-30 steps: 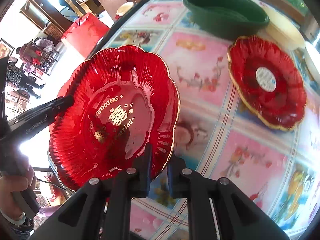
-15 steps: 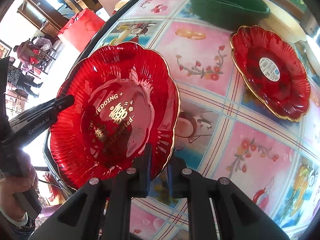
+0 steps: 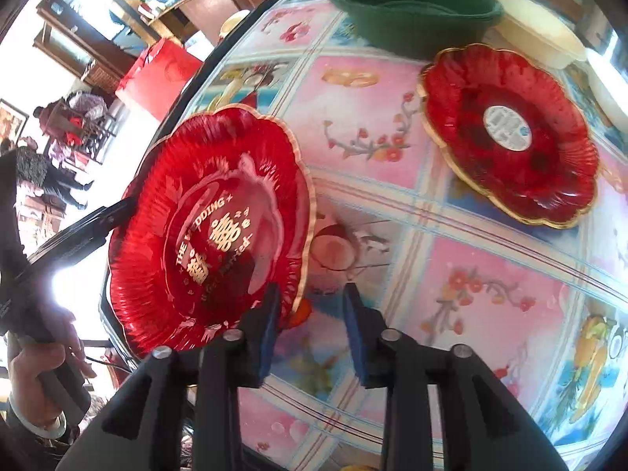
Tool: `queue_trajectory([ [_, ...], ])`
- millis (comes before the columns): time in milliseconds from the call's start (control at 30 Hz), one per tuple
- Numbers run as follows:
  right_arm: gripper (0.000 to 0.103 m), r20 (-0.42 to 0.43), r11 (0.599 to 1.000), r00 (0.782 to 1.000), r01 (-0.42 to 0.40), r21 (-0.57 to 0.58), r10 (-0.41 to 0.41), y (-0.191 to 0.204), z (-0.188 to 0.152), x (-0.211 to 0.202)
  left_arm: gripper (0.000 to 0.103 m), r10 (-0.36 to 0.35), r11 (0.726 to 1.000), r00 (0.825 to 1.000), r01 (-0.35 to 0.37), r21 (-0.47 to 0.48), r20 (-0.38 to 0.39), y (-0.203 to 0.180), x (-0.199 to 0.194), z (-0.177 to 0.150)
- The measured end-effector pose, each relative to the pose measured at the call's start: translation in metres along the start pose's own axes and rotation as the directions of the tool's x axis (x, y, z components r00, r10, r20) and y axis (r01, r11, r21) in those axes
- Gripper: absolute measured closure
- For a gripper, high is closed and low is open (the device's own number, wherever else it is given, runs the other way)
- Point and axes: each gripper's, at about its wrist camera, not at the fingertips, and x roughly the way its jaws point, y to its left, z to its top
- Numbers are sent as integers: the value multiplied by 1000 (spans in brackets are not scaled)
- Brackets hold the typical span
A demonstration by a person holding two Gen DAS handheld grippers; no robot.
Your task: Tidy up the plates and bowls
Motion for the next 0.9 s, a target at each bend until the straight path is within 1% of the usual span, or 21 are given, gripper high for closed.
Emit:
queue_trajectory([
  [67,60,17,1000,1000,-11,14,10,-9,-2,-9,38,-6,1000,1000,5,10,14,-7,-10,3],
  [200,59,52,999,999,14,32,-16,-26,-3,-28,38,-43,998,998,41,50,46,-35,-35,11],
  [400,59,102,994,994,27,103,-38,-70,-1,-62,36,-132,986,989,124,111,66,-95,-58,26],
  [533,57,125,988,990,43,145,-62,-100,-5,-81,34,-169,976,982,156,152,79,-133,-68,32],
  [633,57,133,982,988,48,185,-73,-124,-7,-91,33,-194,968,978,179,174,73,-160,-70,36],
  [733,57,143,977,986,51,208,-82,-139,-8,-100,33,-213,961,975,197,192,67,-182,-69,39],
  [900,54,149,970,984,62,234,-99,-158,-7,-108,33,-235,954,971,220,202,53,-213,-64,42],
])
